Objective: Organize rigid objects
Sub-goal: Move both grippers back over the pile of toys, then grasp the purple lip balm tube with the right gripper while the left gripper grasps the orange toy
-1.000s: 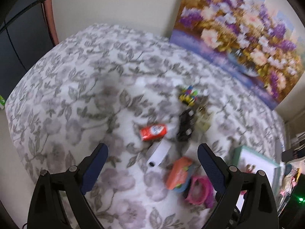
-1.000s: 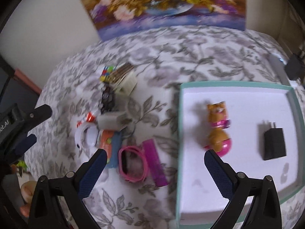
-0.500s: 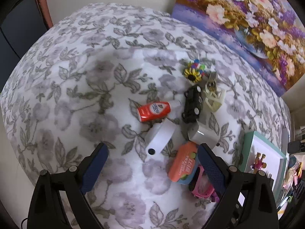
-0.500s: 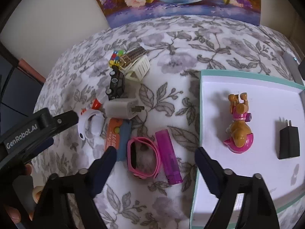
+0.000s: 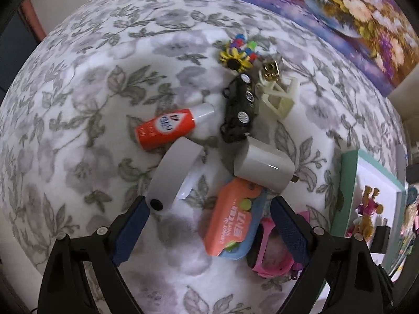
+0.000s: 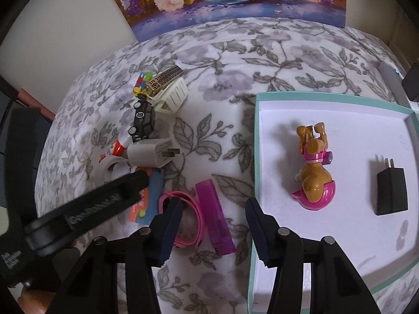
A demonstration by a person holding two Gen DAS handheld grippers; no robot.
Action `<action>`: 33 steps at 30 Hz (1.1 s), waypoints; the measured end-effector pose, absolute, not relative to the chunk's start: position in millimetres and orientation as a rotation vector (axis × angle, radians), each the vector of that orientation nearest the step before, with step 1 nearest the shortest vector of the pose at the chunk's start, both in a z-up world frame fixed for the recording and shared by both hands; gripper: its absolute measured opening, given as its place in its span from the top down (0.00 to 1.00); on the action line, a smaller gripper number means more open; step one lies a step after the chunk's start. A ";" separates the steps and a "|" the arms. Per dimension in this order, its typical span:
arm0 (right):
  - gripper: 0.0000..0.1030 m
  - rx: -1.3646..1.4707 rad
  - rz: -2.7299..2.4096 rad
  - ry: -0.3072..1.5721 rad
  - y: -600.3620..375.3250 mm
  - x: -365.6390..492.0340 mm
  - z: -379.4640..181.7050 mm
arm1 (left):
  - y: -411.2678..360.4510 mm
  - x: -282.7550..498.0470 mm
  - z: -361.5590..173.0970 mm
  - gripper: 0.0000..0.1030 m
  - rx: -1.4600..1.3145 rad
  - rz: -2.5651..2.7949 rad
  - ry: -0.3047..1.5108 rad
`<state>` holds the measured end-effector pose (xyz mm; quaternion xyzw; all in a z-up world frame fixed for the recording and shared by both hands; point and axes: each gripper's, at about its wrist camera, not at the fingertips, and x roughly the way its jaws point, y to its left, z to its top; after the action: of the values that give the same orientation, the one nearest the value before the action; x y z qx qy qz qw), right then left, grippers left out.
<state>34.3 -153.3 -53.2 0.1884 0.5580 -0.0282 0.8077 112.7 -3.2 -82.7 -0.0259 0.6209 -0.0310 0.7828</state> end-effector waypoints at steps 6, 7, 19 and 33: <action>0.51 0.390 -0.057 1.198 -151.8 35.7 -54.2 | -19.7 113.0 -89.5 0.18 -0.042 -0.093 1.349; 0.51 0.386 -0.059 1.200 -151.5 35.8 -54.4 | -20.7 113.1 -90.6 0.24 -0.047 -0.097 1.353; 0.51 0.372 -0.060 1.208 -150.9 36.5 -56.4 | -22.6 102.2 -97.7 0.54 -0.109 -0.126 1.375; 0.63 0.326 -0.023 1.231 -142.3 42.9 -64.1 | 4.4 100.1 -99.6 0.59 -0.143 -0.107 1.412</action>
<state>42.9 -142.3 -64.1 0.1521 0.5748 -0.0109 0.8040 100.1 4.4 -99.6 -0.0655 0.6478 -0.0490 0.7574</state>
